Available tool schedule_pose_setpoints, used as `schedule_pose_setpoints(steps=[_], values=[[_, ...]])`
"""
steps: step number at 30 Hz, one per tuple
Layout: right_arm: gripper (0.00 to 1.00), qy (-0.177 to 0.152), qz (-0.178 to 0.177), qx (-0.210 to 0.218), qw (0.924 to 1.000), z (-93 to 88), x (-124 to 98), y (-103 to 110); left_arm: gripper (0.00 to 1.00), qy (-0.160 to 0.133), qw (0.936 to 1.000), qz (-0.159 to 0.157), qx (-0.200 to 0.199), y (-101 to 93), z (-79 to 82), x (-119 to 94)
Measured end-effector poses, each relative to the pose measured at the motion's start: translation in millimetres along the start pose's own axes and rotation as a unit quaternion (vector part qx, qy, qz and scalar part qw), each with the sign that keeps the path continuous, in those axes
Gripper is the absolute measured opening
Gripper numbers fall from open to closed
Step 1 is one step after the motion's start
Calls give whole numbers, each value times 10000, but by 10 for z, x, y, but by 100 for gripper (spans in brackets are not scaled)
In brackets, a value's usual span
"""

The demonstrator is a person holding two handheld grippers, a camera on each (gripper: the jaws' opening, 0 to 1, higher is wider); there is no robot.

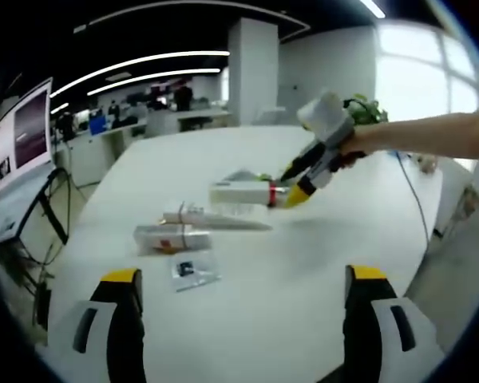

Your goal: Arrange the skincare products in the storage area until every visible bottle or jar stands upright without overlapping.

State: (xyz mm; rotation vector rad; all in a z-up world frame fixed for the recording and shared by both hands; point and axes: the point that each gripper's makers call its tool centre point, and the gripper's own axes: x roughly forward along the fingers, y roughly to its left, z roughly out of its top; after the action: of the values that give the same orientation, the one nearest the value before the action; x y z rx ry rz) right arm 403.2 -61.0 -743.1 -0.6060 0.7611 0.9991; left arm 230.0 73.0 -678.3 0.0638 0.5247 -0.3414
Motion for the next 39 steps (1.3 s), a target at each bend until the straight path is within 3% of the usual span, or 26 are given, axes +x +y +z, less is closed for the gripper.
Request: schedule_pose_setpoints(steps=[11,15,18,23,29,30,39], values=[[51,333,206,-103,9992,-47,159,-87,98,39,10000,1,-11,7,-17,4],[49,359,436,-17,9984,0,201,-61,97,61,10000,1,-34,12,-26,5],[47,562,613,-122,9965,-37,244,-31,97,70,10000,13,-36,19,-30,5],[45,705,662,-168,9952,-12,253,-66,98,65,10000,41,-55,34,-31,4],[43,1103,672,-776,9886,-46,299,-105,97,113,9999,-21,-12,2,-50,13],[43,1135,644,-620,9895,-51,277,-75,97,114,9999,-27,-7,1,-51,13],[43,1266,672,-686,9873,-64,271,-76,96,150,9999,-80,8,-21,-64,17]])
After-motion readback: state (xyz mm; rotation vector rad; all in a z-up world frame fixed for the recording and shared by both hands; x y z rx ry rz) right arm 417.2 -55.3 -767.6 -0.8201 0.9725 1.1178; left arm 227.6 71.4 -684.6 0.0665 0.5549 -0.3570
